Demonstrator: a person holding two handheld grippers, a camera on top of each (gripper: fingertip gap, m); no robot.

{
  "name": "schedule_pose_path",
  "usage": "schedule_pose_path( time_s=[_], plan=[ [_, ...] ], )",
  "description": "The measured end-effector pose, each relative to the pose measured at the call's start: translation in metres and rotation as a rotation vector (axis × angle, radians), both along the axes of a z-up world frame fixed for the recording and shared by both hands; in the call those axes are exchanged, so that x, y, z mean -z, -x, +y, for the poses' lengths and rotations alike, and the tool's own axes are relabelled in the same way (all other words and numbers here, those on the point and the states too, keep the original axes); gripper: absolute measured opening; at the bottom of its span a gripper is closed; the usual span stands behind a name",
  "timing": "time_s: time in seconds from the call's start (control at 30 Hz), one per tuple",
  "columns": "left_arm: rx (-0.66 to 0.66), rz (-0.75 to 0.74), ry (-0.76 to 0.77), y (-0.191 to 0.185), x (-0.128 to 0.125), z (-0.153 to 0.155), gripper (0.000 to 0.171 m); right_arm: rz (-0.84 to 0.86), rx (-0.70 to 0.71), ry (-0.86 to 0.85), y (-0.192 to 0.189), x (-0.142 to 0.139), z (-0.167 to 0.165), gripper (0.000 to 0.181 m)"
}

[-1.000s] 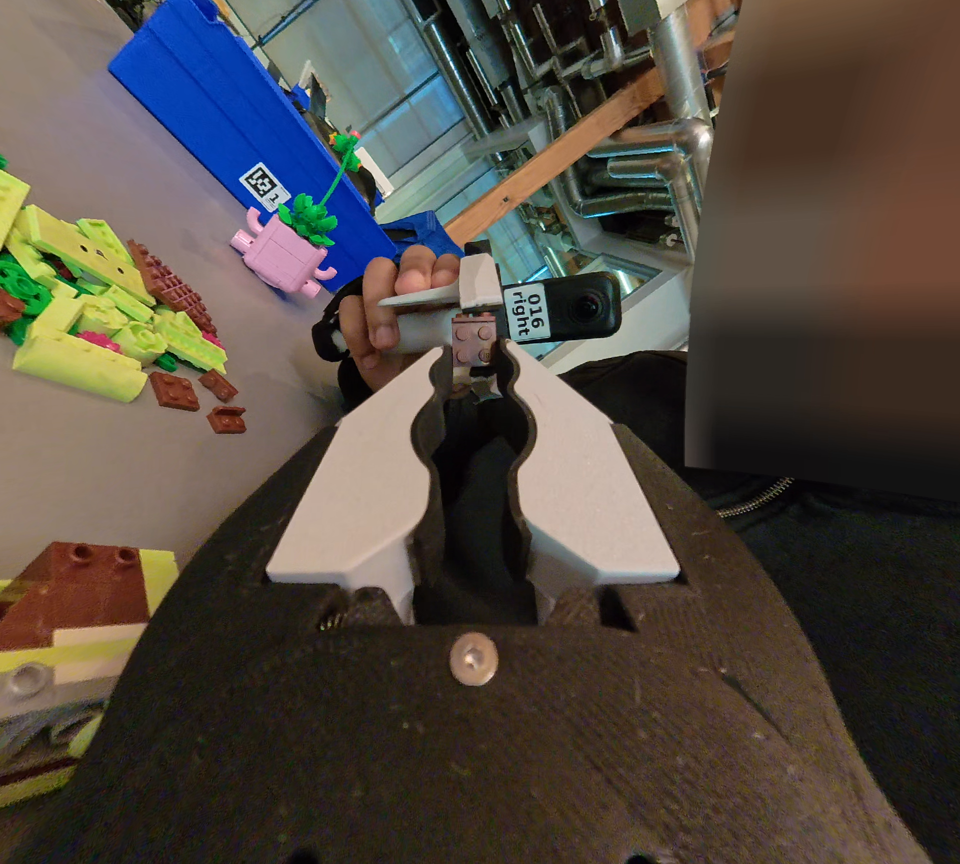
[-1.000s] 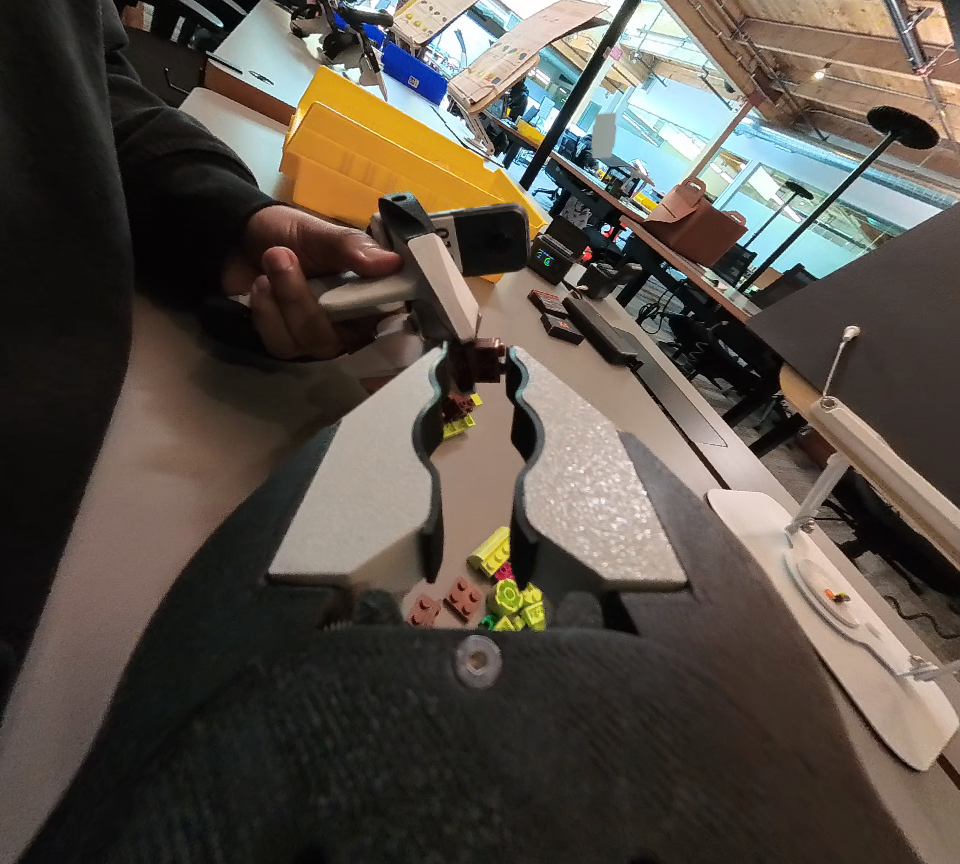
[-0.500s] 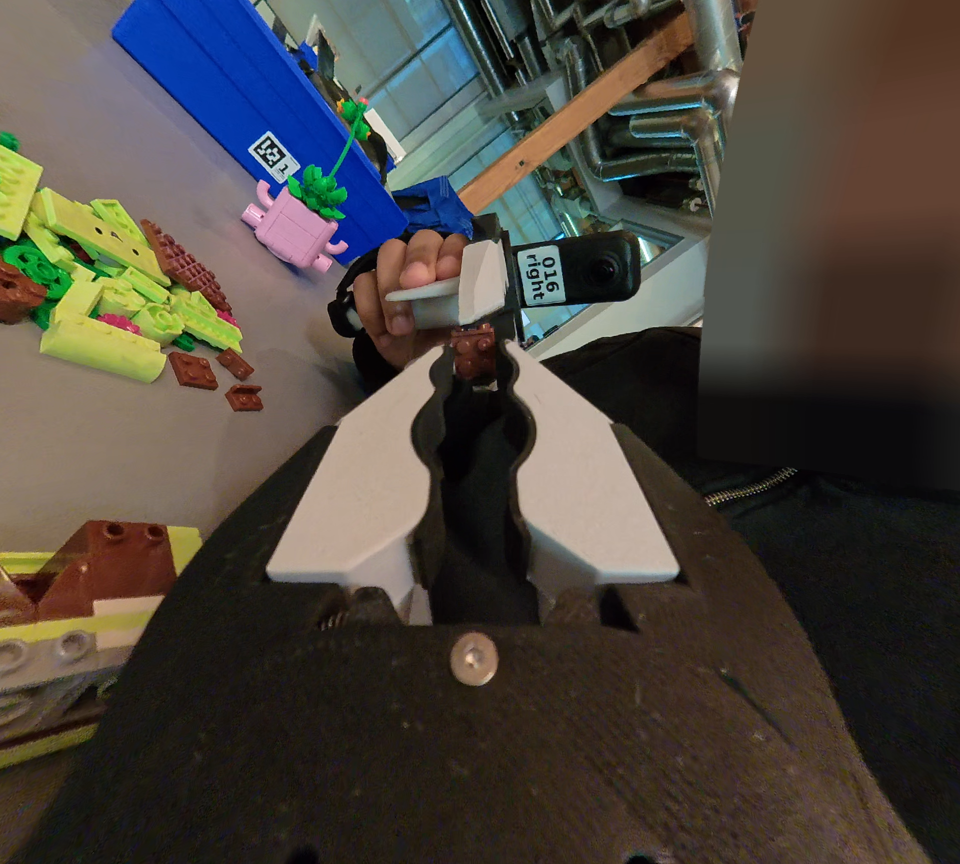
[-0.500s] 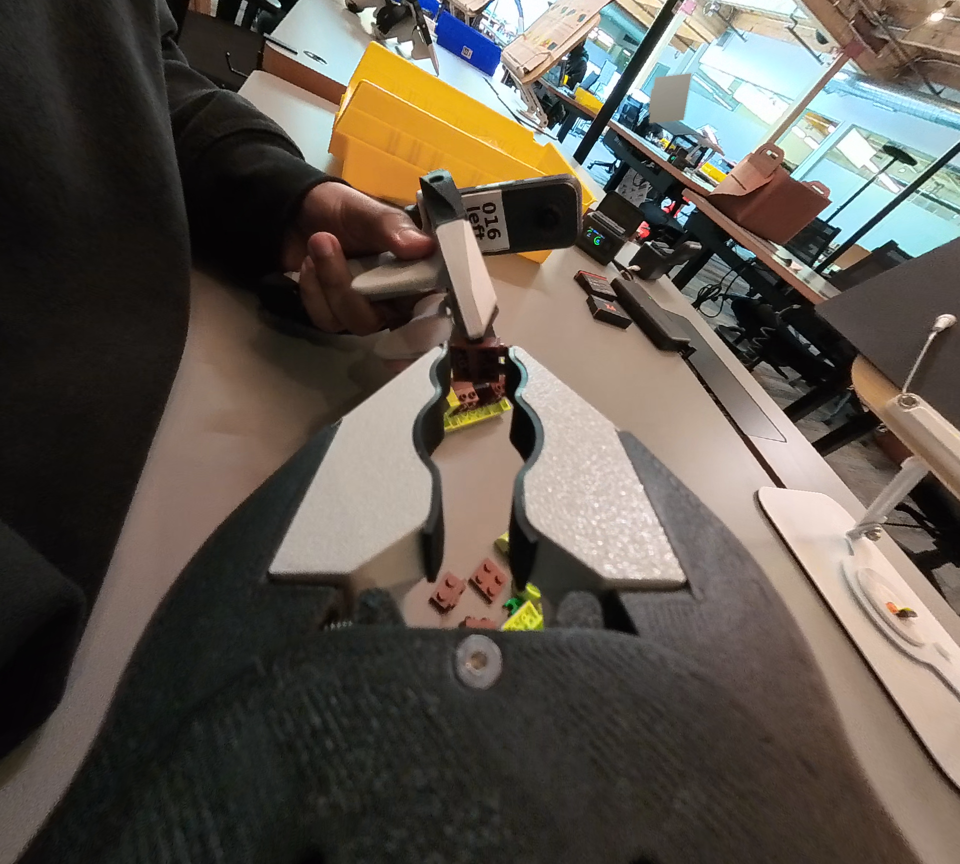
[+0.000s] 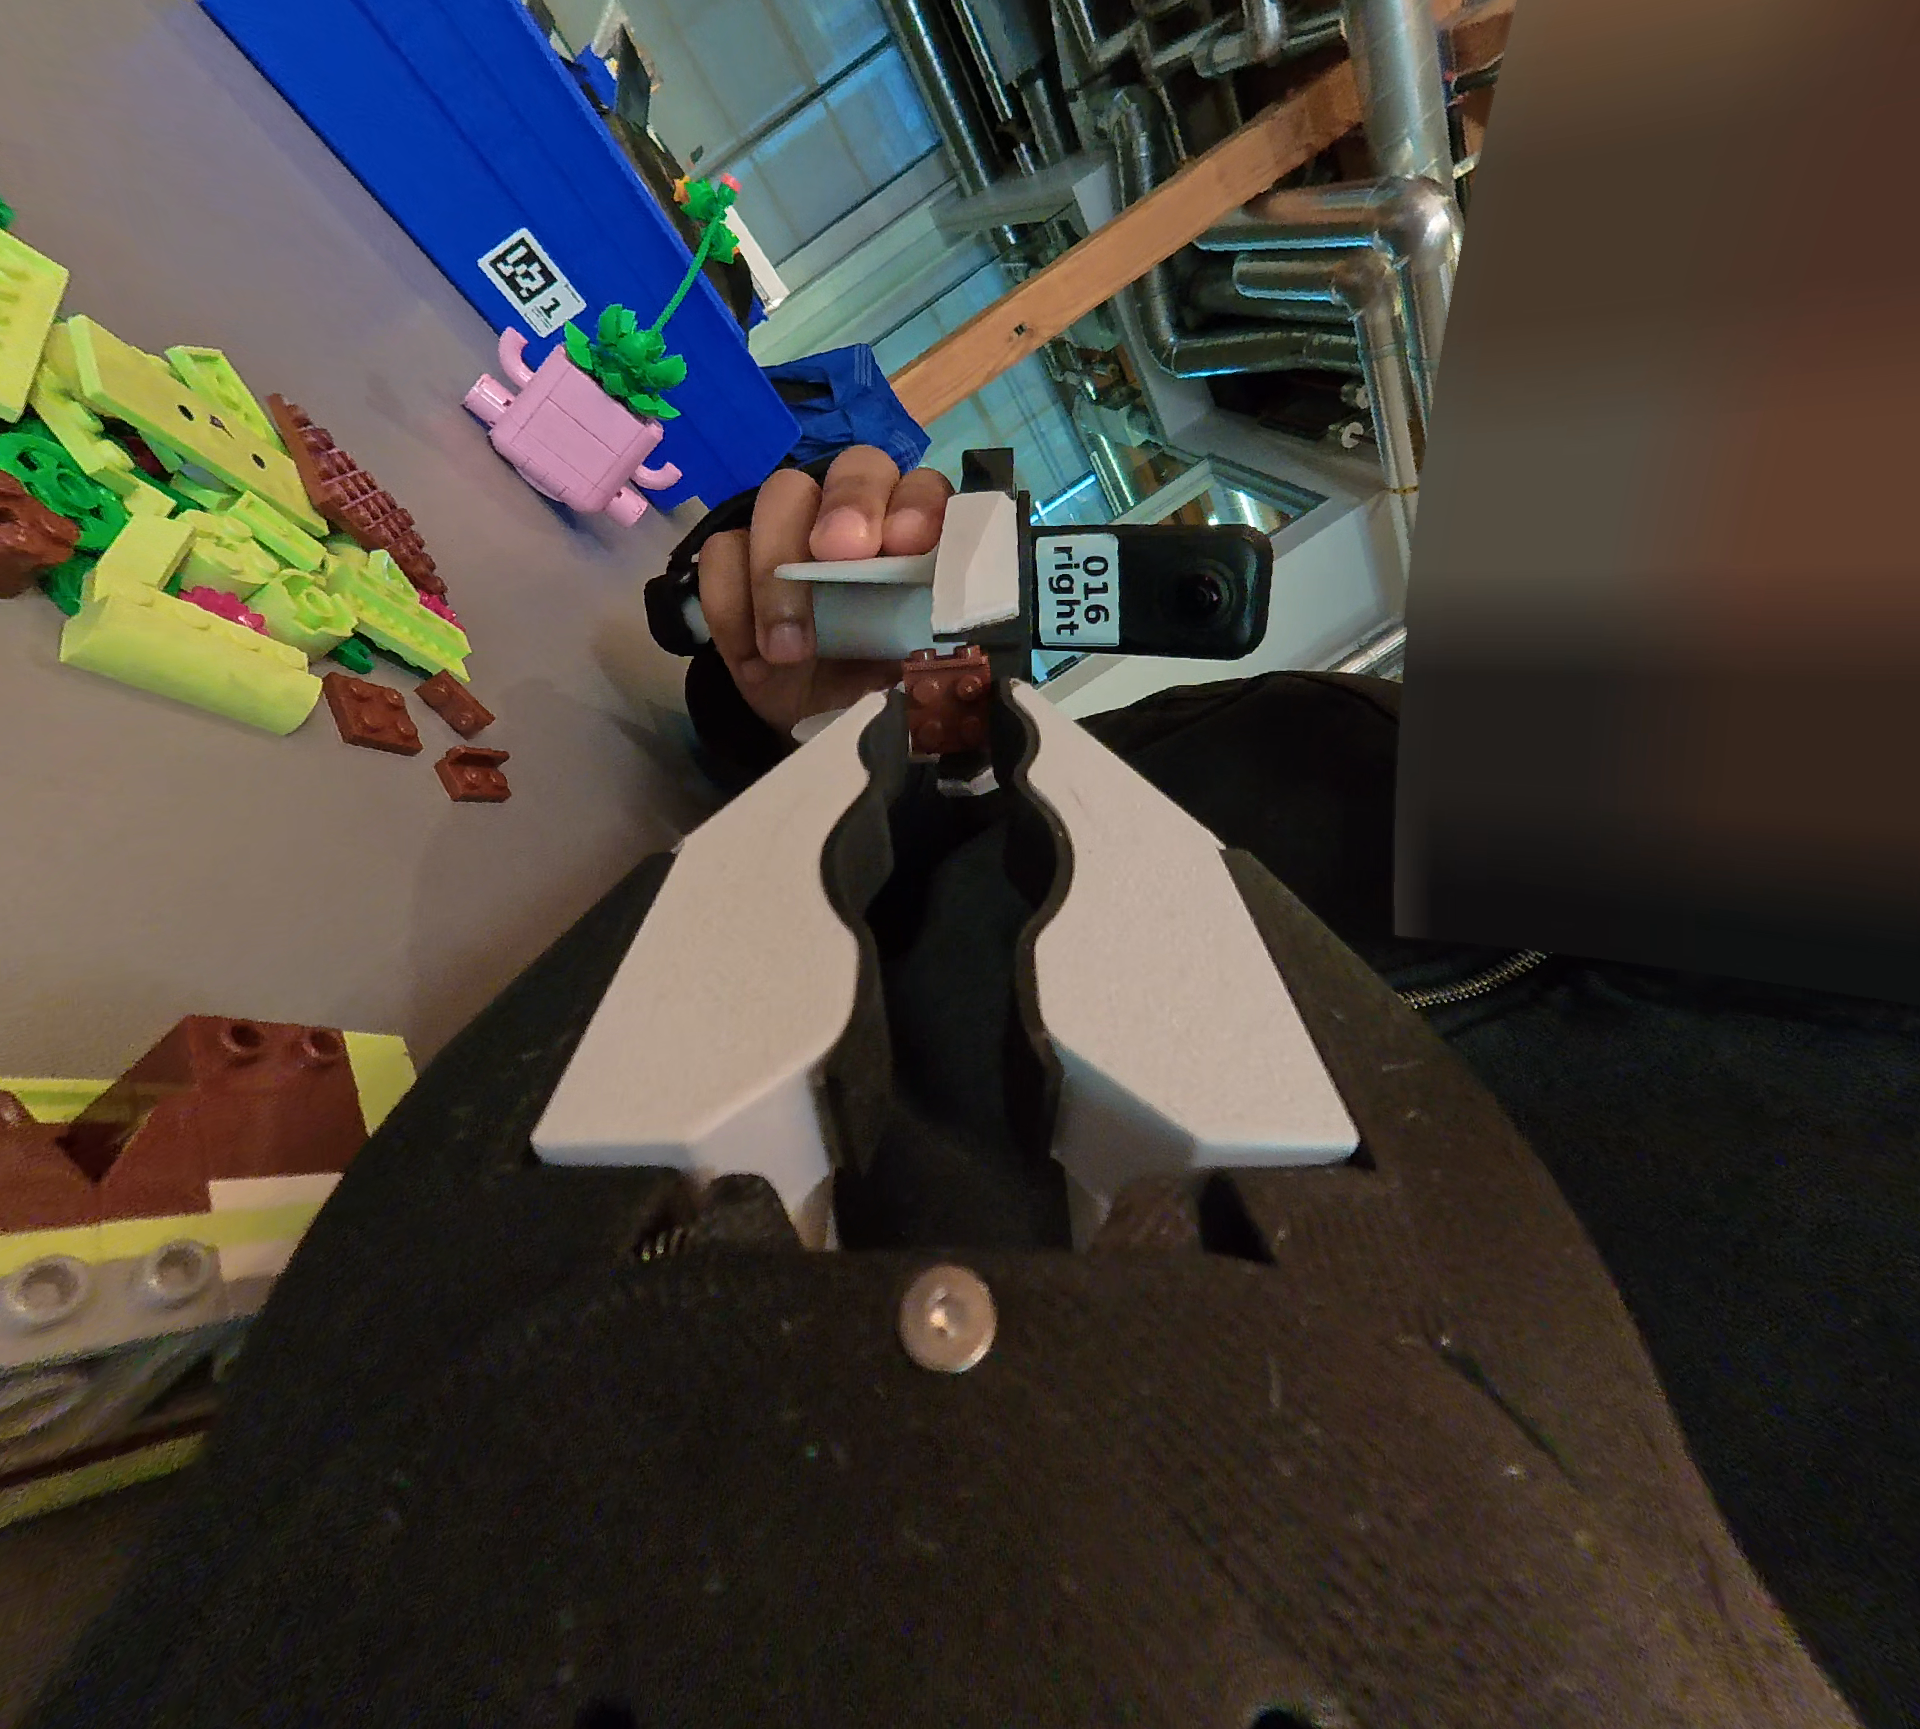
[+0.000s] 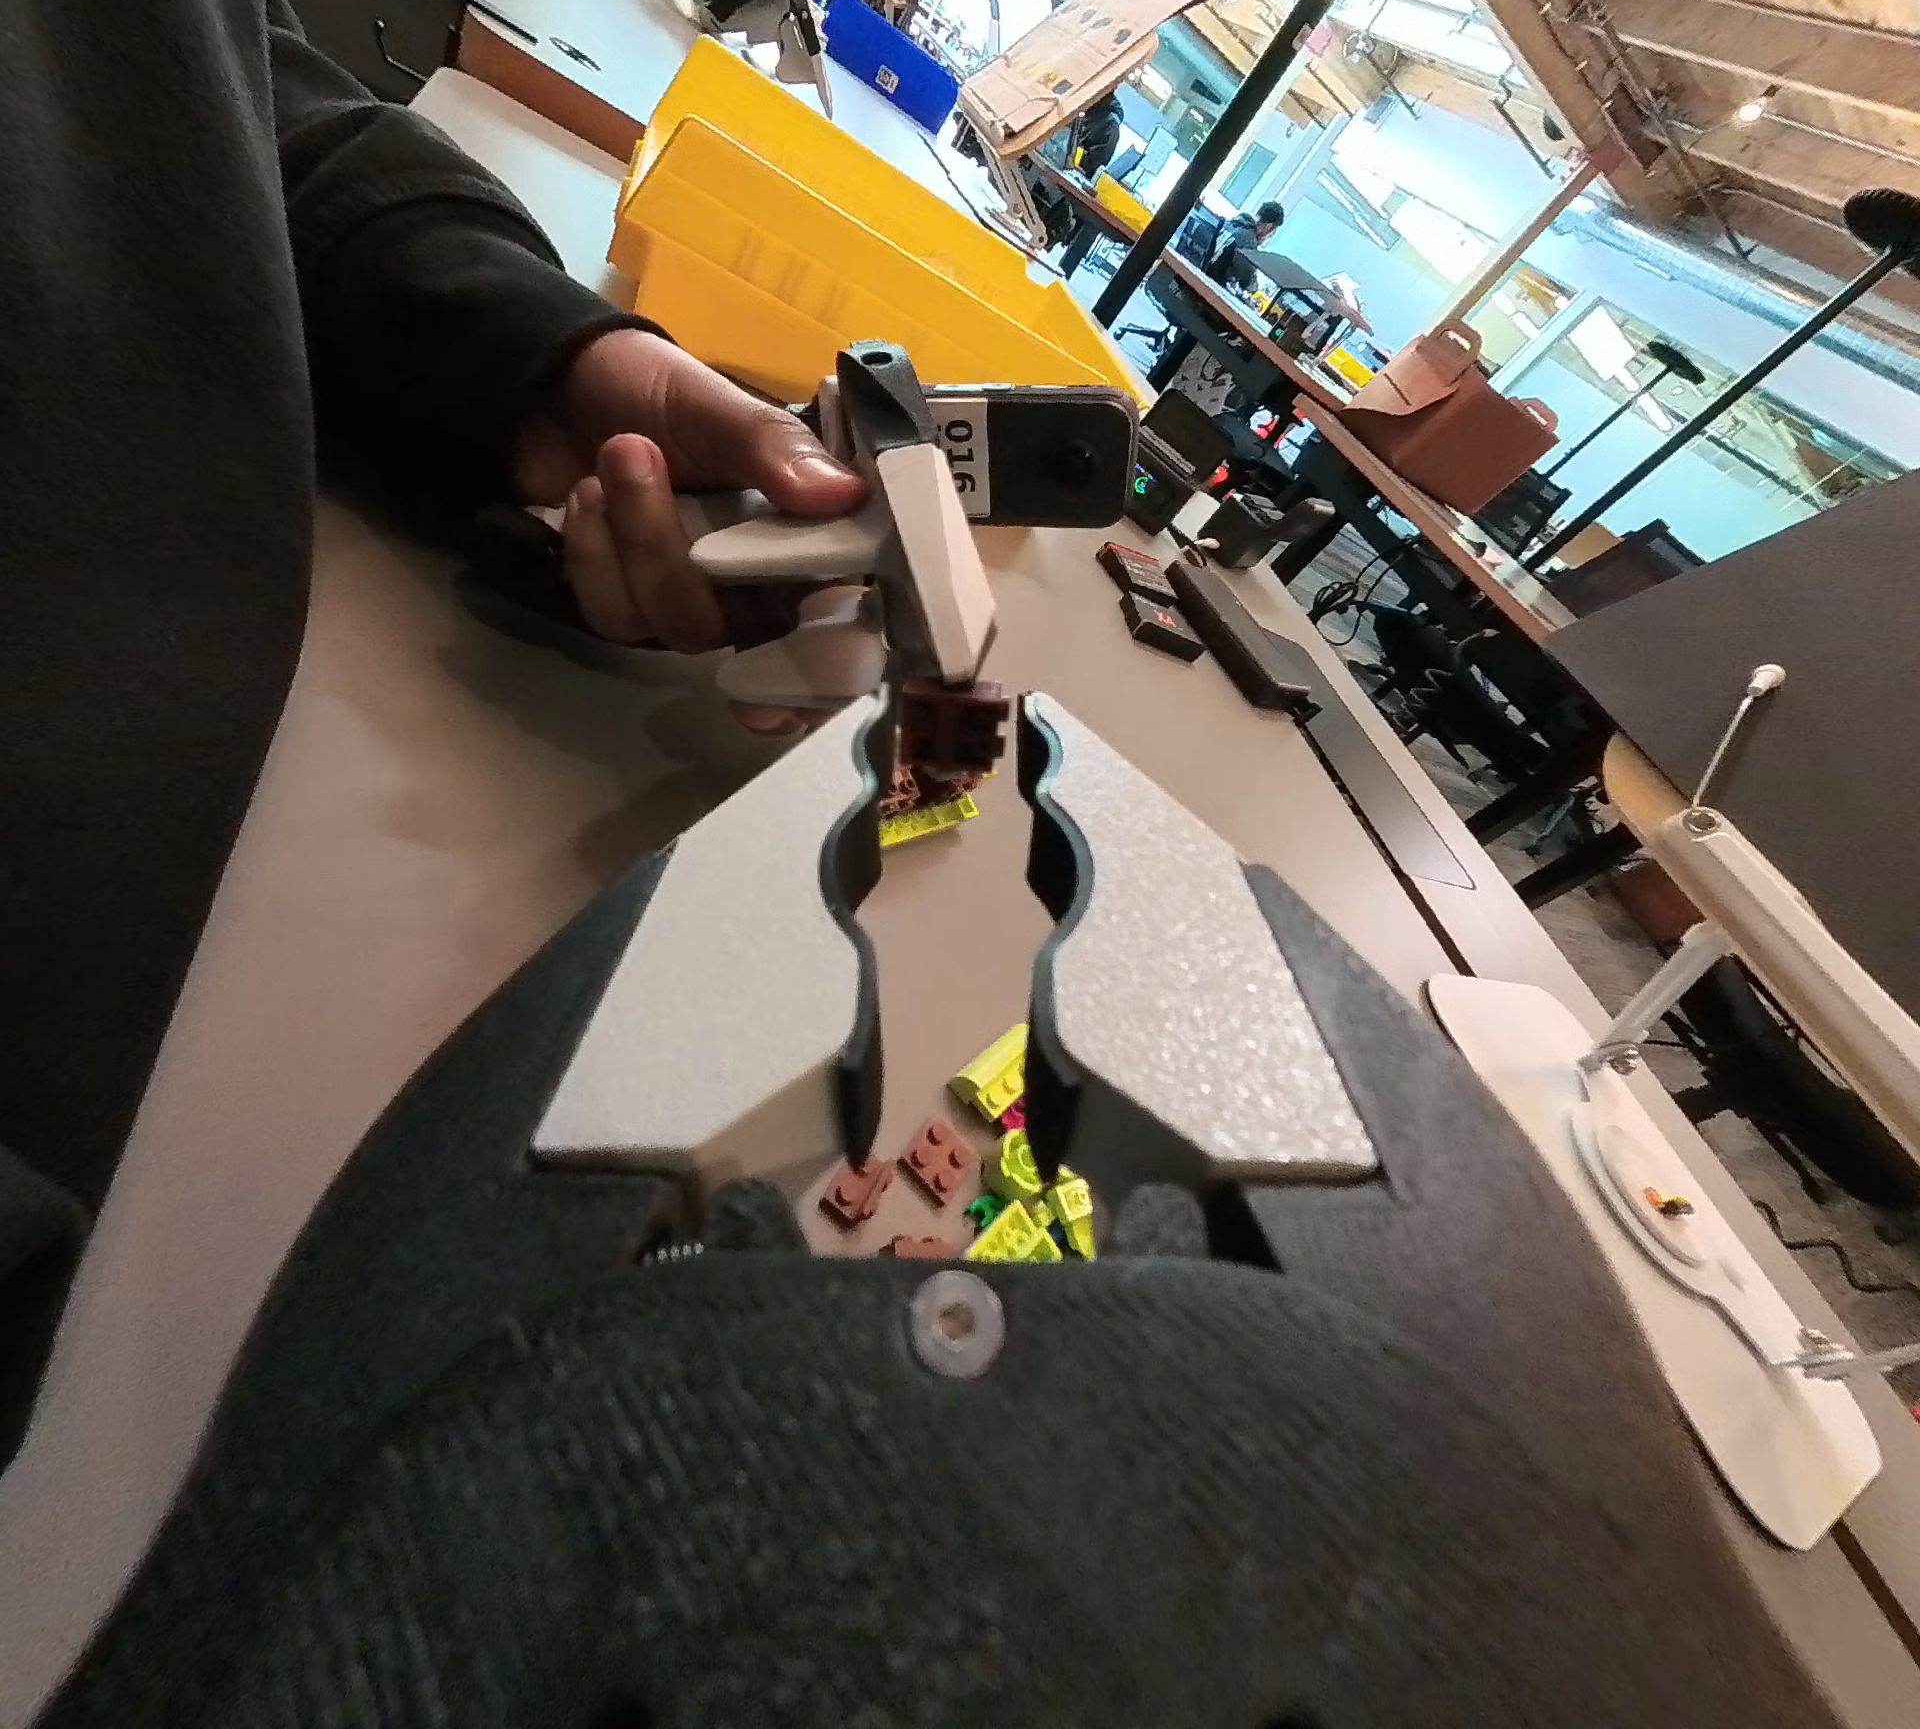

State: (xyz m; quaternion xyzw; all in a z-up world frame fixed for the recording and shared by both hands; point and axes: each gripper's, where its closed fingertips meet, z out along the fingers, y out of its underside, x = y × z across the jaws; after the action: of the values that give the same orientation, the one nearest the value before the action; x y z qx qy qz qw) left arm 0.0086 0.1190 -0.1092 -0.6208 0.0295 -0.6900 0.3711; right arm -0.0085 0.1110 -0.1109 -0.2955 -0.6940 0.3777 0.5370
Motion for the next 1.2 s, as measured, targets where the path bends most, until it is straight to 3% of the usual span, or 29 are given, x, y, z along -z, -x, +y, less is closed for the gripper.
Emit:
schedule_pose_path(
  time_s=[0.33,0.83,1.2],
  plan=[
    [0.036,-0.048,0.023,-0.001,-0.003,-0.002,0.011,-0.043,-0.022,0.087,-0.002,-0.003,-0.002,0.018],
    [0.033,-0.023,0.007,-0.001,-0.003,-0.002,0.011,-0.062,-0.009,0.054,-0.003,-0.003,-0.001,0.017],
    [0.126,-0.129,0.012,-0.007,-0.012,-0.012,0.011,-0.088,-0.199,0.367,-0.010,-0.012,-0.012,0.018]
  ],
)
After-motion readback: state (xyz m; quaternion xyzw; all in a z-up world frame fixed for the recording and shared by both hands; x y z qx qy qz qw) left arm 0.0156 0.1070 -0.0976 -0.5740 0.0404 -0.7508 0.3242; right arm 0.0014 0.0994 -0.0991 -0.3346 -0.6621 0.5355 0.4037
